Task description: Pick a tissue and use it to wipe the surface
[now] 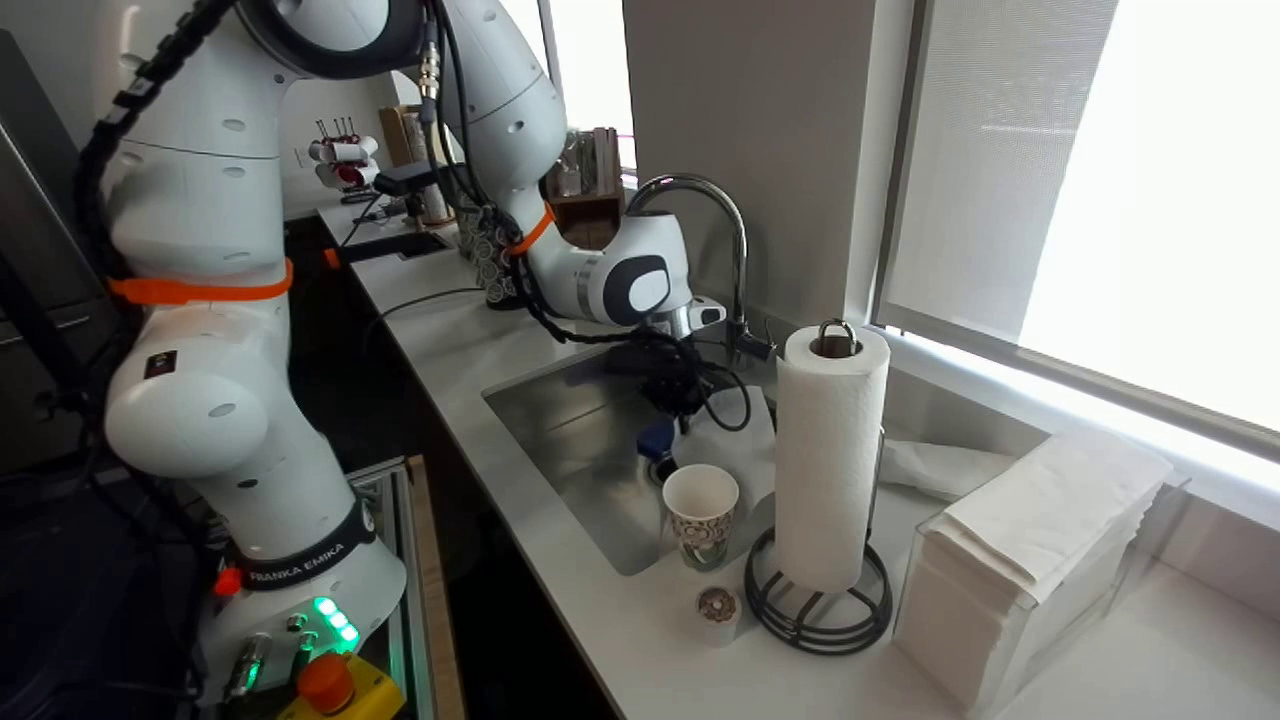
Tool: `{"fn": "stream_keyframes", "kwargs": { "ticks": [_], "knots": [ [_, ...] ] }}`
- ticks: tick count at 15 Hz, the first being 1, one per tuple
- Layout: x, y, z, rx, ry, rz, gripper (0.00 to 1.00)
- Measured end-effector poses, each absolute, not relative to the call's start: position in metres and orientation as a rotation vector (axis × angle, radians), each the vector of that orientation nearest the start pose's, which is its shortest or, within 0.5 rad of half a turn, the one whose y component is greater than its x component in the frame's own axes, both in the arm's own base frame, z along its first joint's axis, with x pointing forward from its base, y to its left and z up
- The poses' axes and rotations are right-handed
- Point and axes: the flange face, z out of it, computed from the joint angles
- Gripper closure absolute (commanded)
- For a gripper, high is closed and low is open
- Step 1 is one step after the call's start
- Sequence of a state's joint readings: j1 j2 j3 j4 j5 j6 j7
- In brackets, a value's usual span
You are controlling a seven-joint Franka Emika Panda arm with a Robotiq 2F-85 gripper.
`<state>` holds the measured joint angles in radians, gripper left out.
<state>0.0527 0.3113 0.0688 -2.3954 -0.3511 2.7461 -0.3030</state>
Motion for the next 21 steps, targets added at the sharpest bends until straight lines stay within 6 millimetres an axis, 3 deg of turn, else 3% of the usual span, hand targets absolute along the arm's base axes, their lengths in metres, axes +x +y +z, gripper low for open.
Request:
{"fn": "stream_keyframes", "kwargs": {
  "ticks": [4, 6, 10, 16, 18, 21],
  "knots": [
    [0.502, 0.08, 0.202, -3.03, -1.198, -0.171, 1.0],
    [0.503, 0.082, 0.22, -3.028, -1.2, -0.263, 1.0],
    [0.494, 0.09, 0.288, -3.03, -1.189, -0.478, 1.0],
    [0.463, 0.093, 0.403, -3.025, -1.182, -0.854, 1.0],
    [0.453, 0.091, 0.433, -3.031, -1.162, -0.936, 1.0],
    [0.438, 0.086, 0.463, -3.079, -1.126, -0.929, 1.0]
  ]
}}
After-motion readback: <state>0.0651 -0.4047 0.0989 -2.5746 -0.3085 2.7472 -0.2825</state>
